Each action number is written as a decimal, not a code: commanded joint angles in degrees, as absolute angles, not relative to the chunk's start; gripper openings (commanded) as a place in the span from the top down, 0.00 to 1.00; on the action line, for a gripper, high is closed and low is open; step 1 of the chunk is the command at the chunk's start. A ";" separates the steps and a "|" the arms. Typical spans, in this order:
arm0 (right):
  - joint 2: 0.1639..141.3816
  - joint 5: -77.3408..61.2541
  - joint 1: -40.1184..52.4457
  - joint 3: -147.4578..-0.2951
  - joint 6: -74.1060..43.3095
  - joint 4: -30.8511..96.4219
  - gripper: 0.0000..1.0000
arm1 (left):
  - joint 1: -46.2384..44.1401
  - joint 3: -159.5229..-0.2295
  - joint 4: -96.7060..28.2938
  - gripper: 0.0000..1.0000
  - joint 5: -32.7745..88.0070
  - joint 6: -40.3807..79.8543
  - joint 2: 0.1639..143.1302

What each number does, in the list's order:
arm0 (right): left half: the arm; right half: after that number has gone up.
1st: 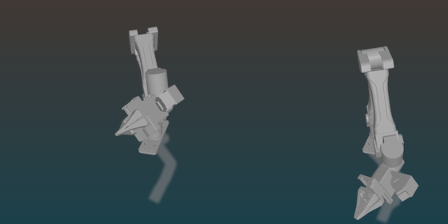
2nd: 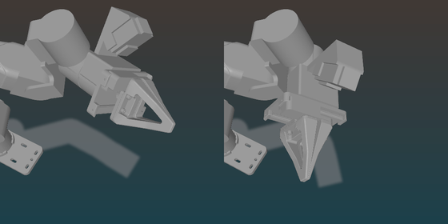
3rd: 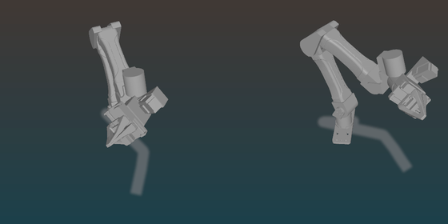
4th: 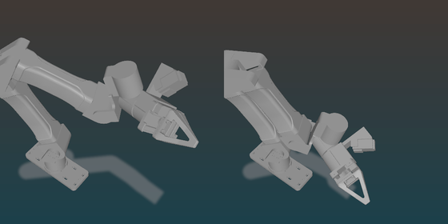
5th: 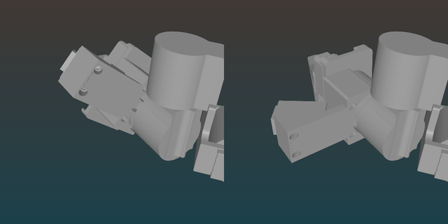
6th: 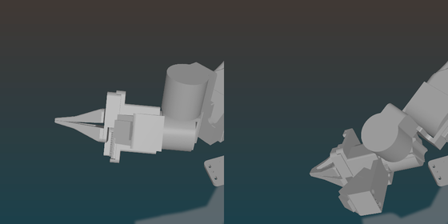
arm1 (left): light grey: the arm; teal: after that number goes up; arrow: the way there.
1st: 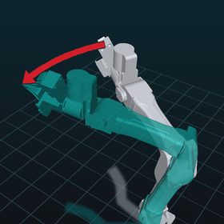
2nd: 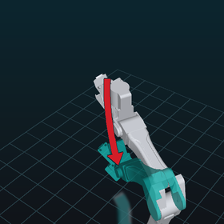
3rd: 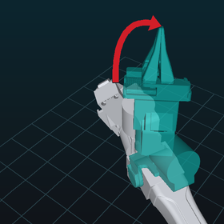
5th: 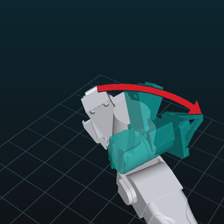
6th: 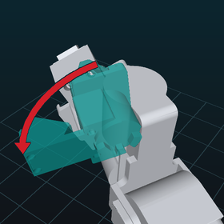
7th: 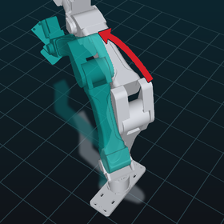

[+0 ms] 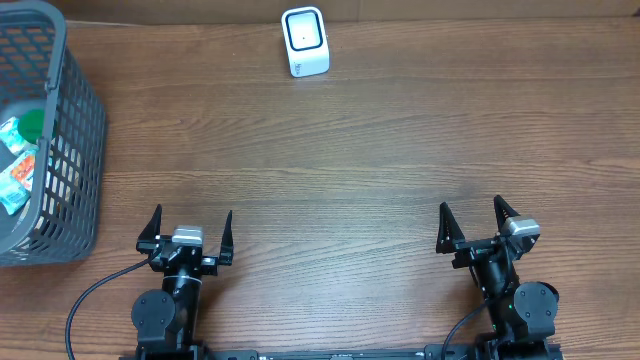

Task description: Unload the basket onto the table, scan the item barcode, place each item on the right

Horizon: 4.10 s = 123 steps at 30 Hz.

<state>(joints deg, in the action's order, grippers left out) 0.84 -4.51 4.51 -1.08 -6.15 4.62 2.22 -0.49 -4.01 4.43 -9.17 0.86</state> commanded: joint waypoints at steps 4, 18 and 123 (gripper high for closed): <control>0.16 -4.78 4.38 -0.45 -5.91 4.40 0.00 | 2.00 -0.27 -4.10 0.01 4.36 -8.58 0.23; 0.16 -4.78 4.38 -0.45 -5.91 4.40 0.00 | 1.91 -0.34 -3.27 0.00 7.77 -6.46 0.23; 0.16 -4.78 4.38 -0.45 -5.91 4.40 0.00 | 45.47 -88.99 -56.18 0.72 5.78 10.90 120.62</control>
